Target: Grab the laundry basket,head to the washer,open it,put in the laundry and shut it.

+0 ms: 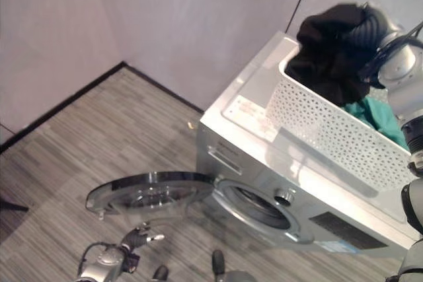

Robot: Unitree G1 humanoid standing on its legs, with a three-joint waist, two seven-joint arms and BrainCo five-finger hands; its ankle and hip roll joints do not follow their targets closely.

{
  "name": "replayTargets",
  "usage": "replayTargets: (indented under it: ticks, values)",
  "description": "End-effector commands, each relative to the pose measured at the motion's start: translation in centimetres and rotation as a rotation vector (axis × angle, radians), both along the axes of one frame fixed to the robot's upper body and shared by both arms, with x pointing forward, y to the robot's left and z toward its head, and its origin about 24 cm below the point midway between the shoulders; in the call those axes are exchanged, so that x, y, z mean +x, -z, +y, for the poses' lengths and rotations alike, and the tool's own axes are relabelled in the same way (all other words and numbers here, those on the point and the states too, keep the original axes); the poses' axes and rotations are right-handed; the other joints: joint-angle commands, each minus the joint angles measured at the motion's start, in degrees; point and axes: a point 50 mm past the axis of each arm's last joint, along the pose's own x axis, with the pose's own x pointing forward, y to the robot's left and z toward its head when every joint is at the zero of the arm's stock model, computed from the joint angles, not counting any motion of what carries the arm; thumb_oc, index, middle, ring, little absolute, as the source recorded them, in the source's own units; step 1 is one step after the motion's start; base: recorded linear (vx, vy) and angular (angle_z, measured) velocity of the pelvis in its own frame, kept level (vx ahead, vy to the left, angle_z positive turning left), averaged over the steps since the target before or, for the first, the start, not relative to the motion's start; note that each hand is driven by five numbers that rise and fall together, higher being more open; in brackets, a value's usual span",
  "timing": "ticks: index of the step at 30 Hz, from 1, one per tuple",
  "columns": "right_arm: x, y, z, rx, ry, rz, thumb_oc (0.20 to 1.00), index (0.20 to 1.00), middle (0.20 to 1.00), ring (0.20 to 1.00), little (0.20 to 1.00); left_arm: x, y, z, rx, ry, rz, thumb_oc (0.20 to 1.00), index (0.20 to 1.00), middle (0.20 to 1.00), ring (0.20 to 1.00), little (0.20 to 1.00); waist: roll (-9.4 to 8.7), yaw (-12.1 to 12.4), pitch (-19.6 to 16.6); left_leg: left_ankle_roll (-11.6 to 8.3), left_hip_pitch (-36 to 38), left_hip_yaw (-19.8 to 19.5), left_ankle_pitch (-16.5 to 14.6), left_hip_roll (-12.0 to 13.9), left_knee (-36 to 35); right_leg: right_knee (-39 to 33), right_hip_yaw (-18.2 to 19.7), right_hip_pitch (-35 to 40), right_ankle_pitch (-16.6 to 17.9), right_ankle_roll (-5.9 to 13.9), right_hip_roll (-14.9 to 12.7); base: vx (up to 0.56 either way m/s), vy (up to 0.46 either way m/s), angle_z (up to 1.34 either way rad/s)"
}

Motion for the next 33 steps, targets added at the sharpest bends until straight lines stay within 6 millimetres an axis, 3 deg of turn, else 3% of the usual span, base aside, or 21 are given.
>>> replayTargets:
  ticks: [1,5,12,20,33]
  values:
    - [-2.4,-7.1,-1.2,0.096,0.071,-0.347,0.2,0.2,0.2,0.2,0.2,-1.3,0.9,0.0,0.045,0.055,0.035,1.0,1.0,1.0,1.0,1.0,-0.78,1.8,-7.1,3.75,5.5,5.3,-5.7,2.4,1.2,7.0,0.1,-11.2,0.7,4.02,-4.7,0.01,0.01,-0.05]
    - [-2.9,-9.0,-1.1,0.117,0.133,-0.473,0.2,0.2,0.2,0.2,0.2,-0.8,0.7,-0.2,0.058,0.061,0.015,1.0,1.0,1.0,1.0,1.0,-0.48,2.1,-7.7,3.98,6.0,4.9,-6.2,2.0,1.8,7.2,0.2,-10.6,0.5,4.04,-4.9,0.0,0.0,0.0]
    - [-4.3,-9.8,-1.5,0.091,0.197,-0.623,0.2,0.2,0.2,0.2,0.2,-0.4,0.5,-0.8,0.06,0.064,-0.007,1.0,1.0,1.0,1.0,1.0,0.05,2.4,-8.0,4.32,6.6,4.1,-6.8,1.6,2.1,7.8,-0.2,-9.9,0.1,4.1,-5.2,0.0,0.0,0.0]
    - [-6.9,-10.2,-1.8,-0.025,0.247,-0.787,0.2,0.2,0.2,0.2,0.2,-1.5,1.2,-0.6,0.085,0.05,0.029,1.0,1.0,1.0,1.0,1.0,0.51,2.4,-8.3,4.87,7.5,3.8,-7.6,1.0,2.4,8.7,-0.1,-9.5,-0.1,4.49,-5.7,0.0,0.008,0.0]
    - [-10.4,-9.8,-2.6,-0.092,0.26,-0.898,0.2,0.2,0.2,0.2,0.2,-2.8,2.0,-0.7,0.093,0.044,0.074,1.0,1.0,1.0,1.0,1.0,1.07,0.9,-9.0,5.78,9.4,5.0,-8.6,0.0,2.2,9.0,1.6,-9.9,0.7,5.16,-5.7,-0.01,0.017,-0.06]
